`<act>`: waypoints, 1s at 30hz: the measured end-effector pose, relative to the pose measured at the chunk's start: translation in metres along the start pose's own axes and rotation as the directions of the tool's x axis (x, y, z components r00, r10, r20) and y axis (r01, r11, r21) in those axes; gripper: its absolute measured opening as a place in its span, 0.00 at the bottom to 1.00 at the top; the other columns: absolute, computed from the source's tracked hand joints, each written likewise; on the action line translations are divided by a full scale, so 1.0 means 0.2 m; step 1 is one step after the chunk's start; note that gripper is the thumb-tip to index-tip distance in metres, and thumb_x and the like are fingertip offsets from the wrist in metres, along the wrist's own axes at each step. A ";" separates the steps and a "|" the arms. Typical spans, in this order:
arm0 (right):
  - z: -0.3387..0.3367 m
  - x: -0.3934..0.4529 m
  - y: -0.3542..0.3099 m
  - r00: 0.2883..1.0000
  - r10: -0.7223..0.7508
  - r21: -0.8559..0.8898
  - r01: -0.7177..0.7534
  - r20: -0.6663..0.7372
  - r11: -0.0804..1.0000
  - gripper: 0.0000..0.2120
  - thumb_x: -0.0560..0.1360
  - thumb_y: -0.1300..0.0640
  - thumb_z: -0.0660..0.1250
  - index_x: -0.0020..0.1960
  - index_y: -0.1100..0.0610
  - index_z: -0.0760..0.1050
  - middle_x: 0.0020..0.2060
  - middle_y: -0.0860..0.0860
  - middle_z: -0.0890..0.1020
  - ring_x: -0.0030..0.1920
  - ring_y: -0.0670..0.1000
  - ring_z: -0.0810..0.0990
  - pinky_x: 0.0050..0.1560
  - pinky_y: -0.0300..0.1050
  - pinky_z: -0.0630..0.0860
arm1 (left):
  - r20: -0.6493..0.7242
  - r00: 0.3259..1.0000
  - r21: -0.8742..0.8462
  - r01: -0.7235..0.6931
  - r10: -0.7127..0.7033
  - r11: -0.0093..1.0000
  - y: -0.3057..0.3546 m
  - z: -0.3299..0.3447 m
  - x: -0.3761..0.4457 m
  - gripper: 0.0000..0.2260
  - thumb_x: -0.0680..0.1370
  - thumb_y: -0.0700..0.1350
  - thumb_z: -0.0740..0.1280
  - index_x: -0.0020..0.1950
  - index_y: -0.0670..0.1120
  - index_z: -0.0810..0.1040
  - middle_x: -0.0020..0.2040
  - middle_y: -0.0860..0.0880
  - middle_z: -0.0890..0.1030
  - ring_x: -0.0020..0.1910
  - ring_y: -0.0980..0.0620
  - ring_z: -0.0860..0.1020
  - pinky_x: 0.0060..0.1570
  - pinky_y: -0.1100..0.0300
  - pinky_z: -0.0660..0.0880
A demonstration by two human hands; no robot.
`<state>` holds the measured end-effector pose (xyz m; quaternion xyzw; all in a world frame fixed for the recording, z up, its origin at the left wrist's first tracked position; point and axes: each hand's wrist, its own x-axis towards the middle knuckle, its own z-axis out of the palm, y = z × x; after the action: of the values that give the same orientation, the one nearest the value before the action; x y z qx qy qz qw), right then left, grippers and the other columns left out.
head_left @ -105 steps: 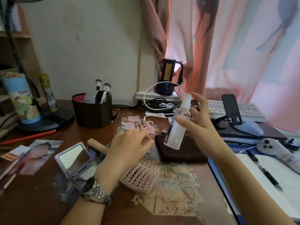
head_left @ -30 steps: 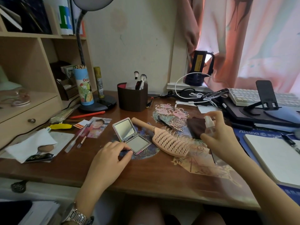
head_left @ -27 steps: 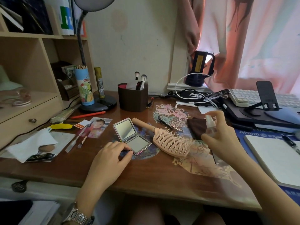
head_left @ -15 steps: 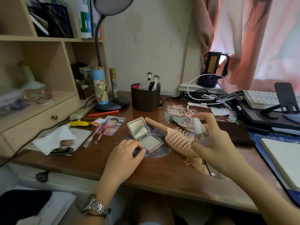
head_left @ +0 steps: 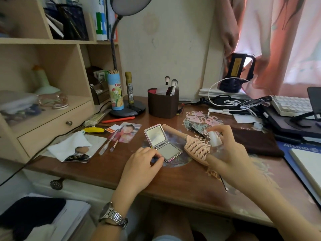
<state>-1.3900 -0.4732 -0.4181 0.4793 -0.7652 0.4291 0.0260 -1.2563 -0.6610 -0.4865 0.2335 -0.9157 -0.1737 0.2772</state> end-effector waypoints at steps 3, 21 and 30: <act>-0.01 0.00 0.02 1.000 -0.015 -0.022 0.015 -0.003 1.000 0.23 0.68 0.58 0.67 0.58 0.45 0.61 0.25 0.49 0.75 0.26 0.49 0.75 0.40 0.59 0.77 | 0.007 1.000 -0.002 0.010 -0.010 1.000 0.00 0.00 0.00 0.08 0.80 0.52 0.61 0.53 0.51 0.77 0.51 0.57 0.76 0.52 0.59 0.72 0.50 0.64 0.71; -0.49 0.05 0.29 0.989 0.121 -0.002 -0.122 -0.088 0.993 0.23 0.78 0.62 0.57 0.64 0.40 0.55 0.39 0.55 0.72 0.37 0.51 0.72 0.40 0.46 0.66 | 0.156 0.986 0.057 0.054 -0.062 0.997 0.05 -0.05 0.06 0.03 0.78 0.55 0.63 0.52 0.61 0.74 0.51 0.61 0.74 0.50 0.63 0.73 0.39 0.74 0.67; -0.54 0.23 0.55 0.981 0.175 0.006 -0.175 -0.079 0.985 0.23 0.78 0.58 0.63 0.68 0.47 0.57 0.34 0.45 0.71 0.28 0.39 0.72 0.33 0.30 0.69 | 0.079 0.985 0.010 -0.154 0.153 0.988 0.36 -0.04 0.37 0.08 0.77 0.57 0.61 0.51 0.60 0.78 0.48 0.62 0.77 0.48 0.63 0.75 0.47 0.63 0.73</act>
<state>-1.5376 -0.4127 -0.3985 0.3928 -0.8030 0.4479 0.0185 -1.3304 -0.6417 -0.4171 0.1577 -0.9425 -0.1533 0.2518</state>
